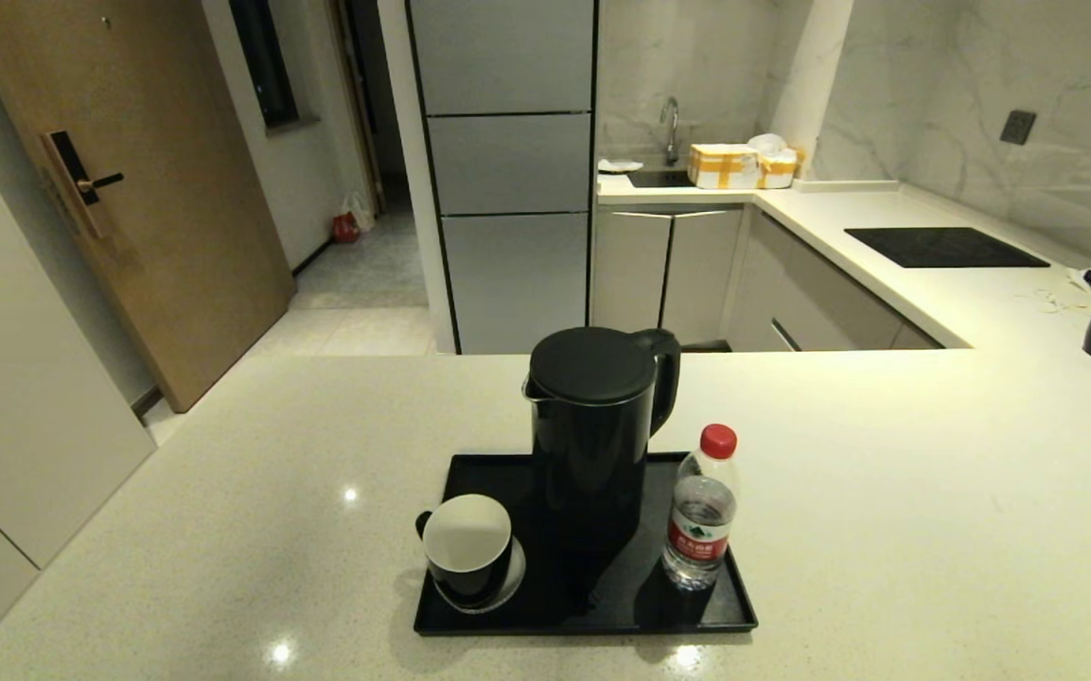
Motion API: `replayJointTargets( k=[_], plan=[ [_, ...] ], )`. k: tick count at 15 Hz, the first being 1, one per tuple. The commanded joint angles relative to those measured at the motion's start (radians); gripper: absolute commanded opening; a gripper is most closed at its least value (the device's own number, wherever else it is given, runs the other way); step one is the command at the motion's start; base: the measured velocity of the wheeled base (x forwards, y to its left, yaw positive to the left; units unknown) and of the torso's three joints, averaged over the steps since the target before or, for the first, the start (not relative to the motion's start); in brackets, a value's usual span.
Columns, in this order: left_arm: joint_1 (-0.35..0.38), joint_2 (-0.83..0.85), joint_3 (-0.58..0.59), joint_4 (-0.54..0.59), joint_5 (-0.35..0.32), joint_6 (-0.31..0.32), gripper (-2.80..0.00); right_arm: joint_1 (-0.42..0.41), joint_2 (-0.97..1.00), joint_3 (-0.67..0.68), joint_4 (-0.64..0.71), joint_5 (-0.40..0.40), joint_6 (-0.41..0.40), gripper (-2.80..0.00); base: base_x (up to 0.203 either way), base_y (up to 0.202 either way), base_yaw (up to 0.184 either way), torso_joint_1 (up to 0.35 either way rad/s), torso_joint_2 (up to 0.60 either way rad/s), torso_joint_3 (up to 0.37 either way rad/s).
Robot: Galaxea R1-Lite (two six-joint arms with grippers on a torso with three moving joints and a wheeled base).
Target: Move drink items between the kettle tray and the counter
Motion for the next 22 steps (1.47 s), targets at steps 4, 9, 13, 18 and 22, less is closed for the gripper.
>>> replayJointTargets(
  k=[4, 9, 13, 18, 22],
  plan=[
    [0.0, 0.0, 0.0, 0.0, 0.0, 0.001, -2.8, 0.002, -0.045, 0.028, 0.001, 0.003, -0.002, -2.8, 0.0, 0.0, 0.0, 0.0, 0.0, 0.0],
    [0.0, -0.002, 0.0, 0.0, 0.0, 0.001, -2.8, 0.002, -0.045, 0.028, -0.001, 0.004, -0.001, -2.8, 0.0, 0.0, 0.0, 0.0, 0.0, 0.0],
    [0.0, -0.002, 0.0, 0.0, 0.0, 0.001, -2.8, 0.002, -0.045, 0.028, 0.001, 0.004, 0.001, -2.8, 0.0, 0.0, 0.0, 0.0, 0.0, 0.0],
    [0.0, -0.001, 0.0, 0.0, 0.0, 0.001, -2.8, 0.003, -0.045, 0.028, 0.005, 0.004, -0.007, -2.8, 0.0, 0.0, 0.0, 0.0, 0.0, 0.0],
    [0.0, -0.002, 0.0, 0.0, 0.0, 0.001, -2.8, 0.002, -0.045, 0.028, 0.004, 0.004, -0.001, -2.8, 0.0, 0.0, 0.0, 0.0, 0.0, 0.0]
  ],
)
